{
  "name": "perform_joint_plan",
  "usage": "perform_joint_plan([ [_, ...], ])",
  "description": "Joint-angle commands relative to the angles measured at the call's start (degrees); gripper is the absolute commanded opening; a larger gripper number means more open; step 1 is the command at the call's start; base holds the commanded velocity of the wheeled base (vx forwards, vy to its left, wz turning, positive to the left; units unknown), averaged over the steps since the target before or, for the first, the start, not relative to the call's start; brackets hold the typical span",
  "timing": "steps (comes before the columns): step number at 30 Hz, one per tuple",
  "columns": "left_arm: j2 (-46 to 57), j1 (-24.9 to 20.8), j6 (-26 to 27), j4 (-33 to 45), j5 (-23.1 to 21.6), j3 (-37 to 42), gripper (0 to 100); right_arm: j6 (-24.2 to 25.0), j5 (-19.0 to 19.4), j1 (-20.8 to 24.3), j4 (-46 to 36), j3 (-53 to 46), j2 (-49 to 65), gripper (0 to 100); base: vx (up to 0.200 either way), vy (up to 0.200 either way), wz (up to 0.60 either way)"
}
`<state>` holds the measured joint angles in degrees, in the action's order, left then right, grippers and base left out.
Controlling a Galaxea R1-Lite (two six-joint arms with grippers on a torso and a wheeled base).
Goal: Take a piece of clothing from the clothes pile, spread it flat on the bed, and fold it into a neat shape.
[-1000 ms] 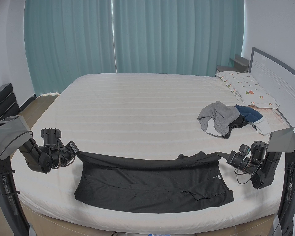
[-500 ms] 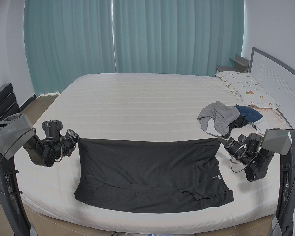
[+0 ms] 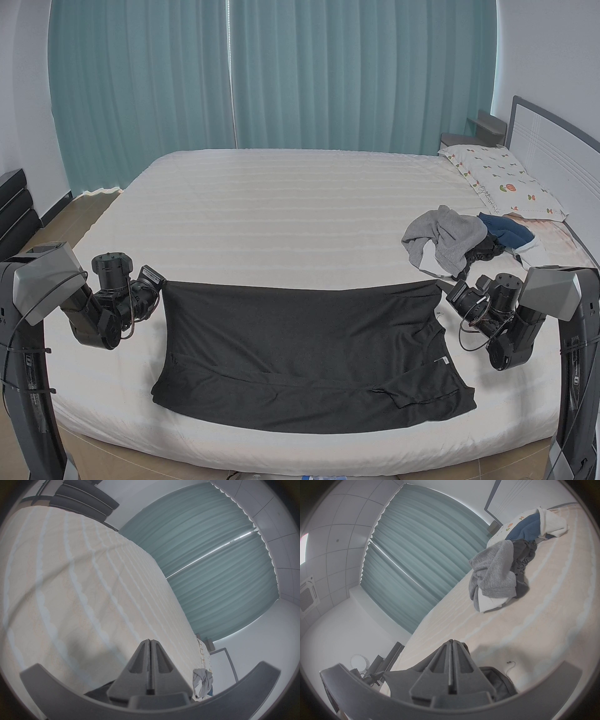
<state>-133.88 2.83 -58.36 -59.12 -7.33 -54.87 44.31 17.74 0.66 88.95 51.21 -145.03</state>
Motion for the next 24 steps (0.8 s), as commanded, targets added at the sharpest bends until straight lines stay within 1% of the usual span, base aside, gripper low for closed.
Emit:
perform_joint_plan([
  [1, -0.60, 0.42, 1.14, 0.06, -0.58, 1.52, 0, -1.33, 0.98, -0.48, 0.78, -3.05, 1.15, 0, 0.000, 0.000, 0.00],
  [9, -0.07, 0.51, 7.56, -0.47, -1.55, 5.91, 0, -6.26, 6.08, -2.24, 0.78, -8.85, 3.09, 0, 0.000, 0.000, 0.00],
  [10, -0.07, 0.51, 7.64, -0.47, -1.55, 6.00, 0, -6.34, 6.17, -2.24, 0.78, -9.03, 3.09, 0, 0.000, 0.000, 0.00],
  [13, 0.28, 0.51, 10.98, -0.47, -1.64, 7.58, 0, -8.72, 8.81, -2.50, 0.78, -11.57, 3.44, 0, 0.000, 0.000, 0.00],
  [18, 0.46, 0.51, 15.91, -0.20, -1.73, 9.52, 0, -11.44, 11.62, -3.65, 0.78, -14.30, 4.14, 0, 0.000, 0.000, 0.00],
  [19, 0.46, 0.51, 16.08, -0.20, -1.81, 9.69, 0, -11.62, 11.88, -3.65, 0.78, -14.56, 4.32, 0, 0.000, 0.000, 0.00],
  [24, 1.69, 0.86, 17.66, -0.11, -4.36, 11.36, 0, -15.31, 16.28, -4.96, 0.78, -17.37, 4.76, 0, 0.000, 0.000, 0.00],
])
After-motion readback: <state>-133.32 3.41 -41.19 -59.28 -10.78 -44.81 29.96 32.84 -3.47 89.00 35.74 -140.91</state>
